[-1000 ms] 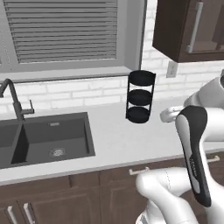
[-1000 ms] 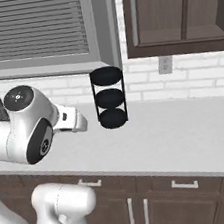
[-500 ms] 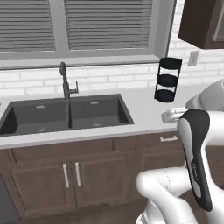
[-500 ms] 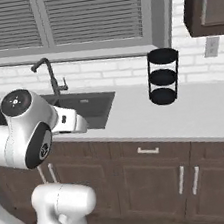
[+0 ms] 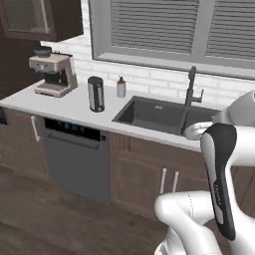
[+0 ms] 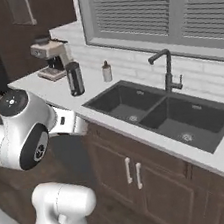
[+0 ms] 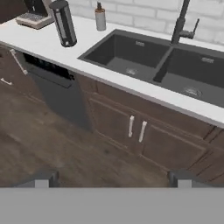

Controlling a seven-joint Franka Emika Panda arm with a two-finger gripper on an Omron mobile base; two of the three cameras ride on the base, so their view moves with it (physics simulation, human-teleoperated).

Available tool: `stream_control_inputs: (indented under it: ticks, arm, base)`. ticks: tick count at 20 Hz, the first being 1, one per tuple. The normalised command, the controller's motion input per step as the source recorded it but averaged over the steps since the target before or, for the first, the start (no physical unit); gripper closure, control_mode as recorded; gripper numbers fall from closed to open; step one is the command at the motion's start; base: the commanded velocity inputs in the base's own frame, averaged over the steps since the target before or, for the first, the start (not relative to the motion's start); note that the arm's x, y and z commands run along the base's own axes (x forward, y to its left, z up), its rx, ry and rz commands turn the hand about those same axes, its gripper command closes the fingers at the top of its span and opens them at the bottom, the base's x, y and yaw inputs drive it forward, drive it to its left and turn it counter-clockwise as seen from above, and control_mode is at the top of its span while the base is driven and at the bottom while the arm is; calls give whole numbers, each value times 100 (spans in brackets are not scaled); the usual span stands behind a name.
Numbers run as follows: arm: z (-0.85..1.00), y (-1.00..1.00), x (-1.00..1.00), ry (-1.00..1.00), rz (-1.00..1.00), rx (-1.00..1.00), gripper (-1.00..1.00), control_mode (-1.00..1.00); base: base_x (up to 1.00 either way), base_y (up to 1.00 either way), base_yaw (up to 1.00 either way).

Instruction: Navigate to the toaster.

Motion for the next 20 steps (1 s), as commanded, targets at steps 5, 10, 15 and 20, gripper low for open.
stream_control_inputs:
  ticks: [5,10,15,20]
  arm:
    - [0,0,0,0,0,0,-100,100]
    - [0,0,0,0,0,0,-100,100]
    - [0,0,0,0,0,0,-100,100]
    - [0,0,0,0,0,0,-100,100]
  base:
    - [0,29,97]
    - [0,10,100]
    - [0,0,100]
    - [0,0,100]
